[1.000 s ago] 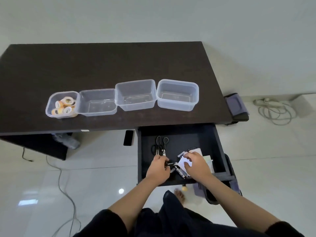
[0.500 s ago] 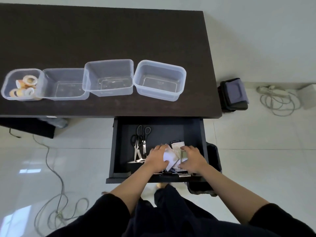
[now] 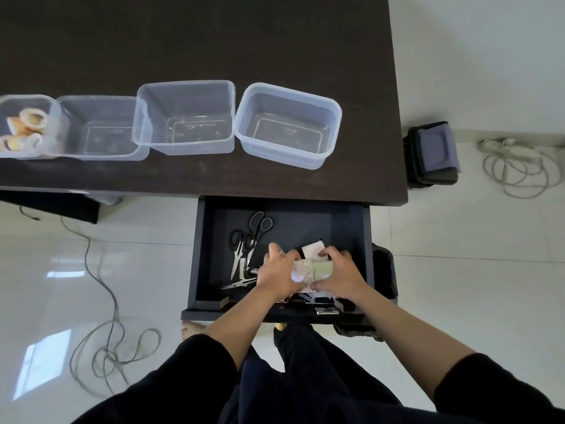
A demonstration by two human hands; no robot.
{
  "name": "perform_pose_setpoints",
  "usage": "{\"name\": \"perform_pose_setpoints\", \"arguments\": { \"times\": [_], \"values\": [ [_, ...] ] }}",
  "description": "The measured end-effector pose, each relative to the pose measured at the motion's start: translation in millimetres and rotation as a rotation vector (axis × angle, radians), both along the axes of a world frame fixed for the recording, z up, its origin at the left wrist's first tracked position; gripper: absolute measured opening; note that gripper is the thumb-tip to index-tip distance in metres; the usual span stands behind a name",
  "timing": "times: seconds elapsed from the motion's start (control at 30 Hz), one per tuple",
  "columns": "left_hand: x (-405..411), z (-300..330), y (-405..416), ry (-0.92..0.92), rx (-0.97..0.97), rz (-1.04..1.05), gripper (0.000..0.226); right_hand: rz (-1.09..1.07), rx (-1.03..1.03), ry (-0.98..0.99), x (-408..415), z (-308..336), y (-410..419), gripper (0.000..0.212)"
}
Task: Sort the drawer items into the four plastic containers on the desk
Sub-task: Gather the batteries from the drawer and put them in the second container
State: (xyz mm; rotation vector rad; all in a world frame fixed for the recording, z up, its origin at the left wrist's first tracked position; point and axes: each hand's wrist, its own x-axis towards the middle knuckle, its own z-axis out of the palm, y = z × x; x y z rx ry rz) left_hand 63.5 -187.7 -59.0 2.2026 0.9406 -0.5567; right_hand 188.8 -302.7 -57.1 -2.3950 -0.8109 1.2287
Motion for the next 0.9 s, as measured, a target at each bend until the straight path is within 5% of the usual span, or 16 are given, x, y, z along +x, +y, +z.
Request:
{"name": "perform_pose_setpoints", "arguments": {
  "times": [0.43, 0.7, 0.9],
  "values": [
    [10.7, 5.5, 54.6, -0.017, 0.069, 0.319, 0.057, -0.106, 0.213, -0.042, 34.2, 3.1, 56.3, 0.068],
    [4.3, 3.6, 66.3, 0.084, 0.172, 0.395, 0.058, -0.091, 0.074, -0.034, 29.2, -6.5, 31.8, 0.082],
    [-2.8, 1.1, 61.8, 0.201, 0.257, 0.396, 0.065, -0.115, 0.031, -0.120, 14.6, -9.4, 23.0, 0.074]
  ]
}}
